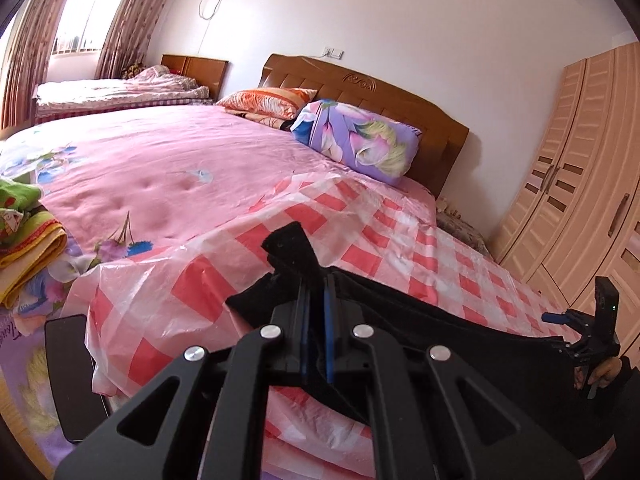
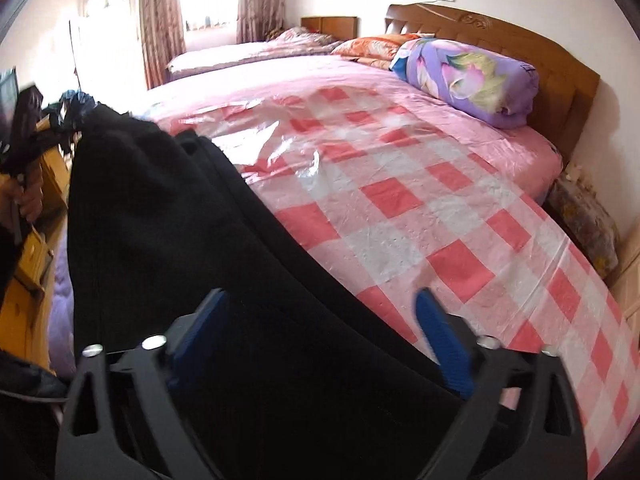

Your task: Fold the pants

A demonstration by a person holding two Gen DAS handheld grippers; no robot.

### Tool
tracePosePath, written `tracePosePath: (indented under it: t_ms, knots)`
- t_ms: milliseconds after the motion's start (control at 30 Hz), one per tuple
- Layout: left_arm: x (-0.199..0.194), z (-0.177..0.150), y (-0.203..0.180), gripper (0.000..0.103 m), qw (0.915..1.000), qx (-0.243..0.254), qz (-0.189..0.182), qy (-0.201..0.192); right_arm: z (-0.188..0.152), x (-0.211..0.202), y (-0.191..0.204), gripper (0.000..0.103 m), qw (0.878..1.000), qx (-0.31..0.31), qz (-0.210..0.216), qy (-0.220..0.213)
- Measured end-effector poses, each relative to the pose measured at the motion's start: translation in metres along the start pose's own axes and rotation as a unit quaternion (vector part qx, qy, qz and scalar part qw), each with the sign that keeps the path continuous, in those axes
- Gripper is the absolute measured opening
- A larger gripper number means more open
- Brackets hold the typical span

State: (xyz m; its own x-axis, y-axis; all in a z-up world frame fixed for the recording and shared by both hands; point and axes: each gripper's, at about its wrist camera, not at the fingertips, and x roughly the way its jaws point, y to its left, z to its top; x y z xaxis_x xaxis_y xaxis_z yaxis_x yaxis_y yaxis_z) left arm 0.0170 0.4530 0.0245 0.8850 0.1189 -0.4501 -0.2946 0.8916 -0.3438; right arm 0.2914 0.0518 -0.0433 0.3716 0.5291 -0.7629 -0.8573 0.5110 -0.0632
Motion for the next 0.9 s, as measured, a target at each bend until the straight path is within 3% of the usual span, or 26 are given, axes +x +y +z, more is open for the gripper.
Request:
tracePosePath:
  t_ms: [133, 167, 200, 267, 367, 433, 533, 633, 700, 833, 900]
  knots:
    - [-0.015, 0.019, -0.031, 0.005, 0.9992, 0.009, -0.024, -0.029, -0.006, 0.041, 0.011, 0.053, 0.996, -0.051, 0.01, 0.072]
    - [-0.016, 0.025, -0.036, 0.005, 0.9989, 0.013, -0.03, -0.033, -0.007, 0.041, 0.012, 0.05, 0.997, -0.053, 0.011, 0.057]
    - [-0.016, 0.031, -0.042, 0.005, 0.9985, 0.019, -0.037, -0.037, -0.008, 0.04, 0.011, 0.029, 0.997, -0.048, 0.02, 0.054]
    - [-0.015, 0.044, -0.052, 0.005, 0.9975, 0.03, -0.048, -0.042, -0.008, 0.033, 0.019, 0.009, 0.997, -0.068, -0.005, 0.037]
    - [-0.022, 0.066, -0.075, 0.005, 0.9938, 0.057, -0.066, -0.068, -0.006, 0.015, 0.034, 0.007, 0.994, -0.096, -0.056, 0.008]
    - [-0.029, 0.076, -0.085, 0.005, 0.9908, 0.07, -0.074, -0.09, 0.001, -0.007, 0.03, 0.007, 0.992, -0.087, -0.082, -0.029]
    - [-0.035, 0.082, -0.086, 0.005, 0.9892, 0.064, -0.073, -0.11, 0.012, -0.017, 0.013, 0.007, 0.992, -0.067, -0.1, -0.043]
    - [-0.018, 0.069, -0.06, 0.005, 0.9945, 0.028, -0.052, -0.086, 0.009, 0.011, 0.002, 0.007, 0.995, -0.056, -0.078, -0.005]
    - [0.003, 0.052, -0.034, 0.005, 0.9981, -0.003, -0.04, -0.047, 0.002, 0.039, 0.003, 0.007, 0.996, -0.056, -0.067, 0.028]
    - [0.048, 0.01, 0.005, 0.005, 0.999, -0.029, -0.002, 0.034, 0.002, 0.046, -0.01, 0.018, 0.999, 0.009, -0.051, 0.013]
    - [0.05, -0.001, 0.019, 0.005, 0.9986, -0.035, 0.002, 0.04, 0.001, 0.042, -0.017, 0.035, 0.998, 0.024, -0.053, 0.012]
